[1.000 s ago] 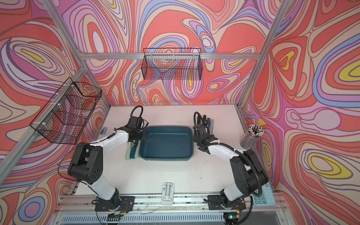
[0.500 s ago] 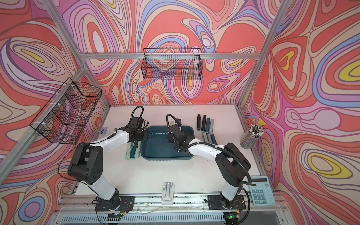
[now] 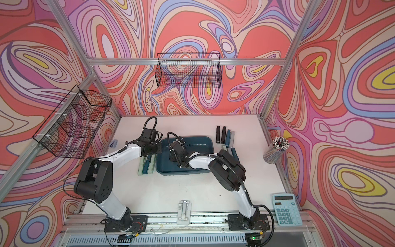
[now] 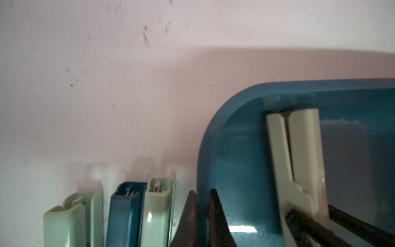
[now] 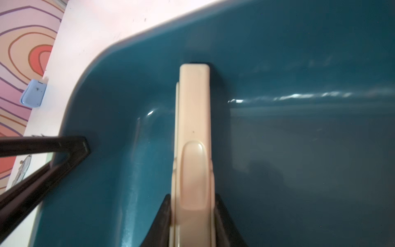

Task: Put the pruning pliers into the storage box
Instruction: Place the pruning pliers in the storage box.

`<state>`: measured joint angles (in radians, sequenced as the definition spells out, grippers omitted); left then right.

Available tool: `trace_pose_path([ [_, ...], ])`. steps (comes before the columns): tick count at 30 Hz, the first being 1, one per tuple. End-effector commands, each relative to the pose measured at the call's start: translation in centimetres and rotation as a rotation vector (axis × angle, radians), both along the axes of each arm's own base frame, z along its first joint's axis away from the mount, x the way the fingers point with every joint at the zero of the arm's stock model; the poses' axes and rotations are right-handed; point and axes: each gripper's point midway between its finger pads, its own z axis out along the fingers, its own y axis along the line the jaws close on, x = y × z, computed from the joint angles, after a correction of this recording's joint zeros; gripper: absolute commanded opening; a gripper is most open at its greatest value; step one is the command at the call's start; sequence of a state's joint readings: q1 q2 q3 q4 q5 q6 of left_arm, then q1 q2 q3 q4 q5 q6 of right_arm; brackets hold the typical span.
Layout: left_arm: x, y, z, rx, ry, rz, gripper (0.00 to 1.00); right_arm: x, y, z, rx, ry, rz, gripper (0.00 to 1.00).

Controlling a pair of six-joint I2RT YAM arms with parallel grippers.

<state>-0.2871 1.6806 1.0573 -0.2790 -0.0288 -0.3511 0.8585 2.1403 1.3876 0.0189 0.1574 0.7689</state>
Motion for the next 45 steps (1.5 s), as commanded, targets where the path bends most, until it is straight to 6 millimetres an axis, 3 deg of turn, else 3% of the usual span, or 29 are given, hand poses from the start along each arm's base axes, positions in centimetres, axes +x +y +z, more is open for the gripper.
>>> trace_pose_path([
  [1, -1.5, -0.5, -0.4, -0.006, 0.04, -0.04, 0.0, 1.0, 2.0, -0.6, 0.058, 0.0, -0.003, 0.23],
  [14, -1.6, -1.2, -0.9, -0.033, 0.048, -0.071, 0.0, 1.4, 3.6, 0.1, 0.119, -0.011, 0.007, 0.45],
  [20, -1.6, -1.2, -1.2, -0.034, 0.052, -0.068, 0.0, 1.4, 3.8, 1.2, 0.152, -0.019, 0.005, 0.44],
  [27, -1.6, -1.3, -1.3, -0.037, 0.056, -0.071, 0.0, 1.2, 4.8, 0.3, 0.195, 0.032, 0.014, 0.41],
  [31, -1.7, -1.3, -1.2, -0.034, 0.057, -0.071, 0.01, 1.6, 4.5, 1.1, 0.19, 0.014, -0.001, 0.41],
  [38, -1.7, -1.1, -1.1, -0.029, 0.051, -0.069, 0.01, 2.8, 1.2, 4.8, 0.146, -0.054, -0.024, 0.48],
  [45, -1.7, -0.9, -1.0, -0.018, 0.047, -0.07, 0.01, 2.7, -5.9, 10.0, 0.065, -0.141, -0.064, 0.49],
])
